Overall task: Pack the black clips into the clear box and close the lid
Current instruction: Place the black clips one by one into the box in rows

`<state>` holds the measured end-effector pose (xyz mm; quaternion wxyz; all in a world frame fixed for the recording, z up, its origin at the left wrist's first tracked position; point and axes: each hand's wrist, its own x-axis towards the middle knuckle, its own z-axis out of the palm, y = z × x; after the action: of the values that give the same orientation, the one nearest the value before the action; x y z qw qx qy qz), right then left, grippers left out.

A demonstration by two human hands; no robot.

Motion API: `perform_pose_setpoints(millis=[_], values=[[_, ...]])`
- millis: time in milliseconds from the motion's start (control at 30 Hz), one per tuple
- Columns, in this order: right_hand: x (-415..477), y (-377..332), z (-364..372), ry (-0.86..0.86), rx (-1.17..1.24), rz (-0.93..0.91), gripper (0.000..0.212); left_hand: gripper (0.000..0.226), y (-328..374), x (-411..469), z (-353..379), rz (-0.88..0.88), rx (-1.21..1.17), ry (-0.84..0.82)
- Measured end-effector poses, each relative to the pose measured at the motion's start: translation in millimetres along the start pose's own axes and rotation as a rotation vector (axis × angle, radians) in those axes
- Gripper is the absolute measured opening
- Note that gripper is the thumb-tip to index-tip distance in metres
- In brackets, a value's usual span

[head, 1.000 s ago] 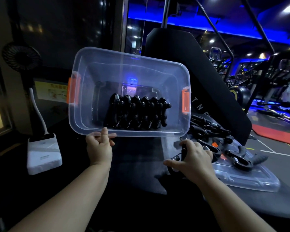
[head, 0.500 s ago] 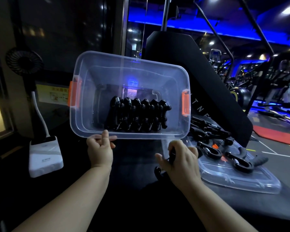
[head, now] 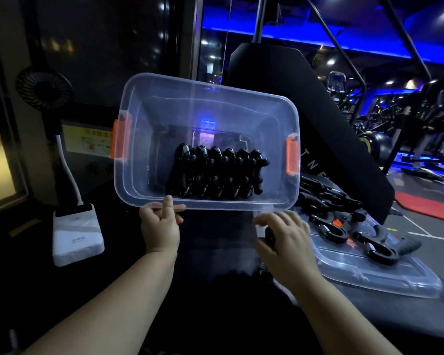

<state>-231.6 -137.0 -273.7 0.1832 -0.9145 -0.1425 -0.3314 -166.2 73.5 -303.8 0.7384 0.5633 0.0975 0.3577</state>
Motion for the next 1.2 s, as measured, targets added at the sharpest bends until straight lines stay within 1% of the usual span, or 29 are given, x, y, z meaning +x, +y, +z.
perform_pose_setpoints(millis=[67, 133, 300, 367, 500, 600, 700, 800, 867, 900, 1000, 1100, 1200], values=[[3.4, -5.9, -12.1, -0.137, -0.167, 0.112, 0.040, 0.022, -0.3, -0.2, -0.1, 0.002, -0.003, 0.001], [6.7, -7.8, -22.3, -0.265, -0.225, 0.234, 0.037, 0.024, -0.6, -0.3, -0.2, 0.002, -0.006, 0.002], [8.0, -0.3, -39.0, -0.365, -0.264, 0.401, 0.047, 0.019, -0.2, -0.3, -0.2, -0.006, -0.012, 0.000], [11.8, 2.6, -42.8, -0.444, -0.305, 0.423, 0.048, 0.019, 0.2, -0.7, -0.2, -0.010, -0.012, 0.002], [22.1, 5.6, -49.1, -0.599, -0.313, 0.389, 0.040, 0.019, 0.8, -1.0, -0.7, -0.010, -0.002, 0.002], [20.5, 3.8, -52.4, -0.602, -0.228, 0.360, 0.038, 0.019, 0.0, -0.6, -1.0, -0.008, 0.010, 0.002], [15.2, 4.1, -49.8, -0.510, -0.084, 0.345, 0.039, 0.021, -0.3, -0.6, -0.8, -0.007, 0.013, 0.000], [11.4, 2.8, -41.7, -0.399, 0.203, 0.375, 0.040, 0.026, -0.4, -0.4, -1.2, -0.005, 0.008, 0.000], [7.6, -1.3, -37.2, -0.384, 0.440, 0.412, 0.039, 0.031, -0.4, -0.2, -1.1, -0.005, 0.001, -0.001], [5.8, -4.2, -36.3, -0.385, 0.501, 0.417, 0.039, 0.031, -0.3, -0.3, -0.7, -0.006, -0.002, -0.002], [3.0, -8.5, -36.3, -0.390, 0.594, 0.402, 0.039, 0.020, 0.3, 0.0, -0.5, -0.006, 0.001, 0.003], [0.1, -8.8, -37.9, -0.411, 0.714, 0.395, 0.041, 0.018, 0.4, -0.5, 0.0, -0.004, 0.004, 0.003], [-2.0, -9.6, -38.2, -0.418, 0.766, 0.334, 0.044, 0.018, 0.8, -1.4, -0.2, -0.012, -0.001, -0.002]])
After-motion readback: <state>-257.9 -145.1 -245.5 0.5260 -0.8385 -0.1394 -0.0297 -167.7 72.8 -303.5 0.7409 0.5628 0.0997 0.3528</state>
